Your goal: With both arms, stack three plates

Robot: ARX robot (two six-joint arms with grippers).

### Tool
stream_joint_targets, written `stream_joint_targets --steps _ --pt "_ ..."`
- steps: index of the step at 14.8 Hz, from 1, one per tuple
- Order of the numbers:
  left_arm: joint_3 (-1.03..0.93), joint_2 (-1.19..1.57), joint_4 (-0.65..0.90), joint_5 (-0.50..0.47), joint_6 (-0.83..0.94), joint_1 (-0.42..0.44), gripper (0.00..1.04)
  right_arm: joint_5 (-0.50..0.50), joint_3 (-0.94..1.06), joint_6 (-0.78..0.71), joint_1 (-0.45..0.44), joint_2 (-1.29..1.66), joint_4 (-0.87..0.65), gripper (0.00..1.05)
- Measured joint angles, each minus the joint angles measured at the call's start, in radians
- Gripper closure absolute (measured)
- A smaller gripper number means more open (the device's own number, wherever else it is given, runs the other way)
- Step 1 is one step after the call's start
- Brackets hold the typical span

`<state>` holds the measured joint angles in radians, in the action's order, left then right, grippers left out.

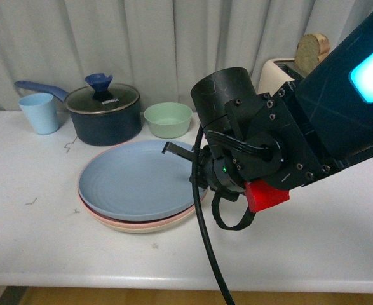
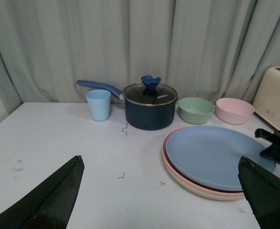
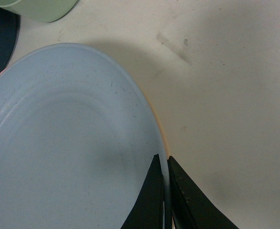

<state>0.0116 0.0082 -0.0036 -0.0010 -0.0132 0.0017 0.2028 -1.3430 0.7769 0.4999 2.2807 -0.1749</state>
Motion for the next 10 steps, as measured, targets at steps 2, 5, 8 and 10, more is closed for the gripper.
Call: stream_joint_targets --steps 2,5,8,10 --pt "0.0 0.0 0.0 0.0 0.0 0.0 0.07 -0.016 -0.006 -0.003 0.008 0.008 -0.032 0.91" --pt "0.0 0.0 0.0 0.0 0.0 0.0 0.07 -0.014 0.056 -0.008 0.011 -0.014 -0.105 0.57" --pt "0.0 0.0 0.0 0.0 0.0 0.0 0.07 -0.022 0.181 -0.019 0.01 -0.154 -0.201 0.26" --pt "0.0 0.0 0.0 0.0 0.0 0.0 0.07 -0.074 0.259 -0.006 -0.004 -0.31 -0.217 0.05"
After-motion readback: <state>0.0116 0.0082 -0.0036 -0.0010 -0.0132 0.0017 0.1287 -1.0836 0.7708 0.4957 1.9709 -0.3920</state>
